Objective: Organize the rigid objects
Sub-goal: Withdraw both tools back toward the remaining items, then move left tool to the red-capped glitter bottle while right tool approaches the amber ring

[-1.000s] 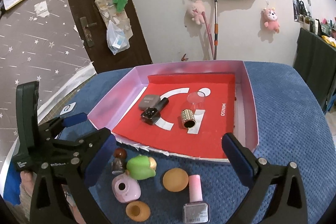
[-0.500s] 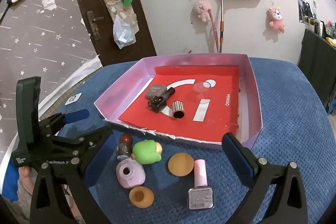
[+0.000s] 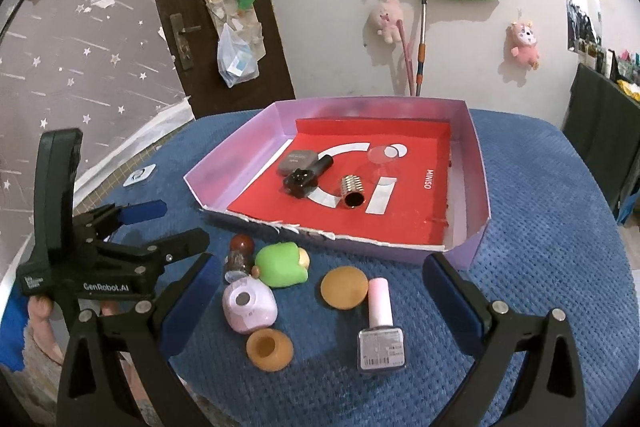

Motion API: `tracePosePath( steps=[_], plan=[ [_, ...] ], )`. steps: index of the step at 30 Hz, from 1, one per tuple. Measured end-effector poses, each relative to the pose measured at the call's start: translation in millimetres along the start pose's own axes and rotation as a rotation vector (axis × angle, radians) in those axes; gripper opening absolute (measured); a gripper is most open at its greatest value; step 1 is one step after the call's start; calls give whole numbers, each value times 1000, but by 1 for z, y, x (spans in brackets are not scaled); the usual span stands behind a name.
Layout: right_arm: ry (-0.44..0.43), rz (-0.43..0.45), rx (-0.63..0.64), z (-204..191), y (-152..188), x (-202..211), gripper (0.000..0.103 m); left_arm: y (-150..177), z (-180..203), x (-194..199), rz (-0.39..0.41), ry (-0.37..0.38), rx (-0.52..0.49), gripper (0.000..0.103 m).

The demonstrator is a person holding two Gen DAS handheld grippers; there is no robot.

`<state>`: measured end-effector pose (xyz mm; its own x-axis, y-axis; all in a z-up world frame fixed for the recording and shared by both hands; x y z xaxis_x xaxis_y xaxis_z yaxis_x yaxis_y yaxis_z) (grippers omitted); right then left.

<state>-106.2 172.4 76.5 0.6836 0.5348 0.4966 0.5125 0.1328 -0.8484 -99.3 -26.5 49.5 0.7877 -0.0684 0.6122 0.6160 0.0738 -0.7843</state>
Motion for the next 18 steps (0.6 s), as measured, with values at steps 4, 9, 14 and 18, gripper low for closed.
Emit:
tracePosePath(
  steps=[4,9,14,18],
  plan=[
    [18,-7,39,-6,7,2,103,7,-2,-3,-32,8,27,103],
    [6,-6,33,-7,13,6,102,12,-4,-6,-50,19,57,103],
    [-7,-22,20,-6,23,7,90,18,-4,-4,-53,23,54,103],
    [-34,-42,6,-8,30,3,79,25,-3,-7,-68,29,56,103]
  ],
)
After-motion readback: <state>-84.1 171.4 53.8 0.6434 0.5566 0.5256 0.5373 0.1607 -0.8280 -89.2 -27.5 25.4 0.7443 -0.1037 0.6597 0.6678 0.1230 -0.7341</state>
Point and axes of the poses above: each gripper's, at about its wrist camera, not at the fingertips, and x roughly against the way its jaws point, z to its right, y to its underside, the point moved 1 cm from there along -x, roughly the way its jaws point, and after that the axes turned 8 degrees about z, right-handed, at the moved point
